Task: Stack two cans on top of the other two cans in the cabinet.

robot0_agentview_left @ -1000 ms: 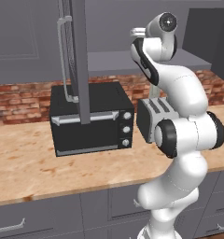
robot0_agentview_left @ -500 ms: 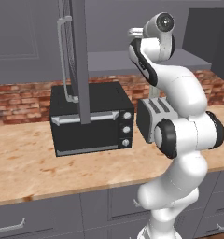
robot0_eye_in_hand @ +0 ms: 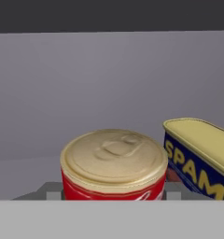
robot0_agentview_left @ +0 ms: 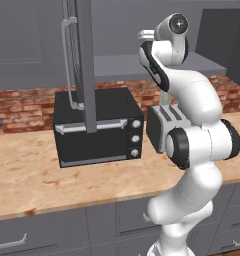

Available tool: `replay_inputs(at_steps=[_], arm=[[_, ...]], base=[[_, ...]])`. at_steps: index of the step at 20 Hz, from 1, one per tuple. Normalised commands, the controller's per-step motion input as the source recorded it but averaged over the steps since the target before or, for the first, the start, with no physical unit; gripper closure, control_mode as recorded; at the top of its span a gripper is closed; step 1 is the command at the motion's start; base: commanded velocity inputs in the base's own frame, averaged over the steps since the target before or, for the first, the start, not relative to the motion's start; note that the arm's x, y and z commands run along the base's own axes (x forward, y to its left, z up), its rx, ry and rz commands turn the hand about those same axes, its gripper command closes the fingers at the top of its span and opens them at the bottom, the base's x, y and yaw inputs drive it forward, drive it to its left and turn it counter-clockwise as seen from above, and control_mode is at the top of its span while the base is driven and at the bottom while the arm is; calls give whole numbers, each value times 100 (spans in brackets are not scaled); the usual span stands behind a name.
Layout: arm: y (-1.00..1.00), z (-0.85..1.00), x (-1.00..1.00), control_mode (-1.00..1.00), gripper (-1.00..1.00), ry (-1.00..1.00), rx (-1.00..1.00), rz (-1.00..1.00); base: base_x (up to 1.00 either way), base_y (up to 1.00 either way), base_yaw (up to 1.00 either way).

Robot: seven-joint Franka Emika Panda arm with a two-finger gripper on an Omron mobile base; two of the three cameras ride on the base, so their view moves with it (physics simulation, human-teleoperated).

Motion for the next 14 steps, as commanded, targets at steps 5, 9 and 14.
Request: replay_inputs(at_steps=[5, 9, 14], arm=[[0, 0, 0, -100, 100, 0, 0, 0], [0, 0, 0, -100, 100, 0, 0, 0], [0, 0, 0, -100, 100, 0, 0, 0]], base=[[0, 0, 0], [0, 0, 0], [0, 0, 0]])
